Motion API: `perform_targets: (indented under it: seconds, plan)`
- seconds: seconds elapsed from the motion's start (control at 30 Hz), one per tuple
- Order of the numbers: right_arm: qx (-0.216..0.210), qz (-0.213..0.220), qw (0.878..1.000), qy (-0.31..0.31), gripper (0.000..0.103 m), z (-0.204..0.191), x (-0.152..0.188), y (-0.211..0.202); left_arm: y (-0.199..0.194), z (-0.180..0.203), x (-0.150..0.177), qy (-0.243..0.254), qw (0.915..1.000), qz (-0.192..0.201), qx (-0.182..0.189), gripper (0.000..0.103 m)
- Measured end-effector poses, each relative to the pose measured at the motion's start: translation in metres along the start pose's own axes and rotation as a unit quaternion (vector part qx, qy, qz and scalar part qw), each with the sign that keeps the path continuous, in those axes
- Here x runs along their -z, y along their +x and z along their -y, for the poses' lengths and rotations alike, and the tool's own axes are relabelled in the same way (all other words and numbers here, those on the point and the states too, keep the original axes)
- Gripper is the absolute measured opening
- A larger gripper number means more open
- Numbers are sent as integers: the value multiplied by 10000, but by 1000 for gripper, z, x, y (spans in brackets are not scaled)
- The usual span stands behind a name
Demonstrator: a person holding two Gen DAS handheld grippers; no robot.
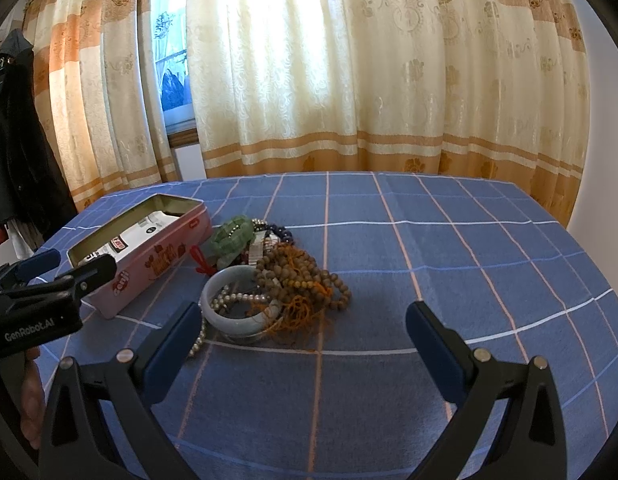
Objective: Organize jewelry
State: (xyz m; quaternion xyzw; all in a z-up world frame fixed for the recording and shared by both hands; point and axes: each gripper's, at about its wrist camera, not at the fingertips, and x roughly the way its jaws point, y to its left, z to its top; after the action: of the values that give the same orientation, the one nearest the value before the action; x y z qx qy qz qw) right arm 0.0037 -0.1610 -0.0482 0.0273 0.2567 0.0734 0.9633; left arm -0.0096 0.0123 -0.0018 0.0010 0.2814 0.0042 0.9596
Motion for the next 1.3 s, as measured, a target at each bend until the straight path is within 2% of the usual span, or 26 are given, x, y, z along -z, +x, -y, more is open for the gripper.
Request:
perform_targets:
  seconds: [0.8,1.17,1.23,1.3]
  plan:
    - [13,-38,10000,-17,103,0,3,3,3,0,1,-19,10000,-35,2,102]
    - [-64,-114,9999,92,103,10,5,9,19,-6,4,-94,9997,-213,-38,102]
    - [-137,-183,9996,164,93,15,3,12,23,-8,5,-167,9995,-250,-2,102]
    - [-245,-359,9989,190,77,19,1,19,27,-8,6,-185,9994,-293,26,102]
